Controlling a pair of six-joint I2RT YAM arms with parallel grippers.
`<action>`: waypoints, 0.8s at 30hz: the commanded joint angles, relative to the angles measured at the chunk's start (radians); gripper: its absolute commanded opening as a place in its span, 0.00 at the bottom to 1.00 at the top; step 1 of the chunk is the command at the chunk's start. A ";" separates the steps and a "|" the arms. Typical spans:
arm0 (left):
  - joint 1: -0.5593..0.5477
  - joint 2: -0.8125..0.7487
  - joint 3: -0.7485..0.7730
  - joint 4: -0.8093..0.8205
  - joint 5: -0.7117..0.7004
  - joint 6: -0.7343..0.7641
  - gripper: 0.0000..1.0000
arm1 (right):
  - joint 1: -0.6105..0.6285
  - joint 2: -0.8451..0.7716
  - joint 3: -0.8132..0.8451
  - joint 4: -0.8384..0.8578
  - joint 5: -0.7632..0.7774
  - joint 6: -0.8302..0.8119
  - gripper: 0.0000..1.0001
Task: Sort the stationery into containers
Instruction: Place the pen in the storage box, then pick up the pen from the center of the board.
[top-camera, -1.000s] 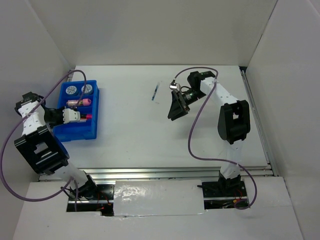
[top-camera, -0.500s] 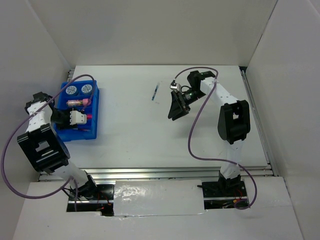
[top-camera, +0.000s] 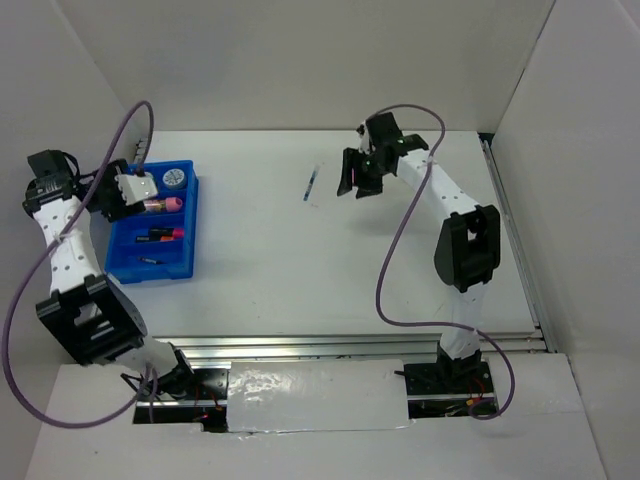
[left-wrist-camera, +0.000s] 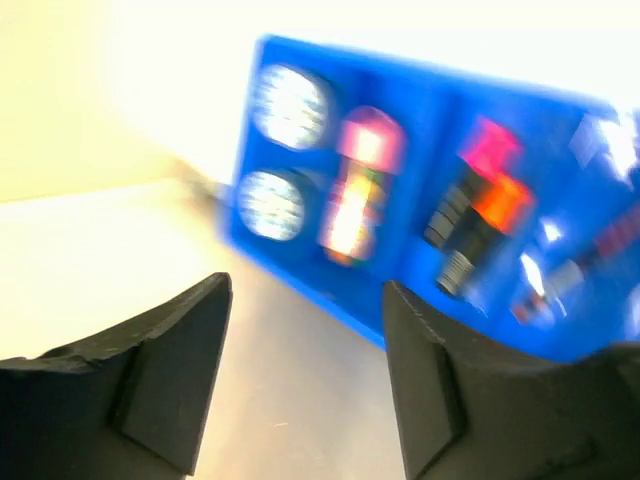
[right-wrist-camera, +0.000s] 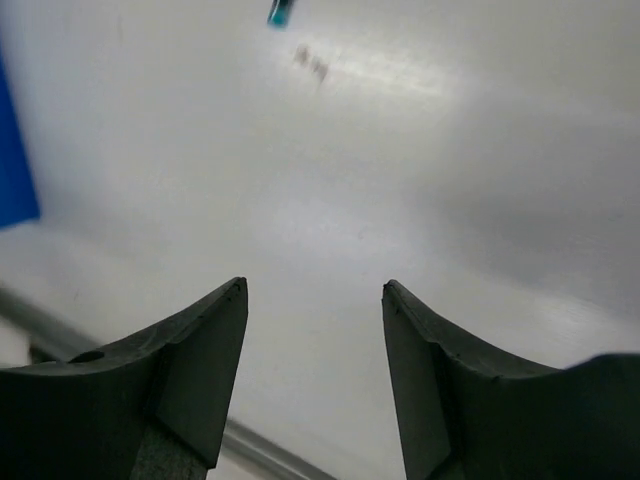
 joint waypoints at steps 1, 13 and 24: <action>-0.038 -0.159 -0.052 0.228 0.203 -0.451 0.80 | 0.123 0.006 0.222 0.144 0.487 0.144 0.64; -0.172 -0.470 -0.264 0.548 0.077 -0.953 0.84 | 0.261 0.409 0.583 0.187 0.779 0.224 0.71; -0.190 -0.503 -0.308 0.535 0.065 -1.044 0.84 | 0.276 0.484 0.528 0.244 0.807 0.293 0.79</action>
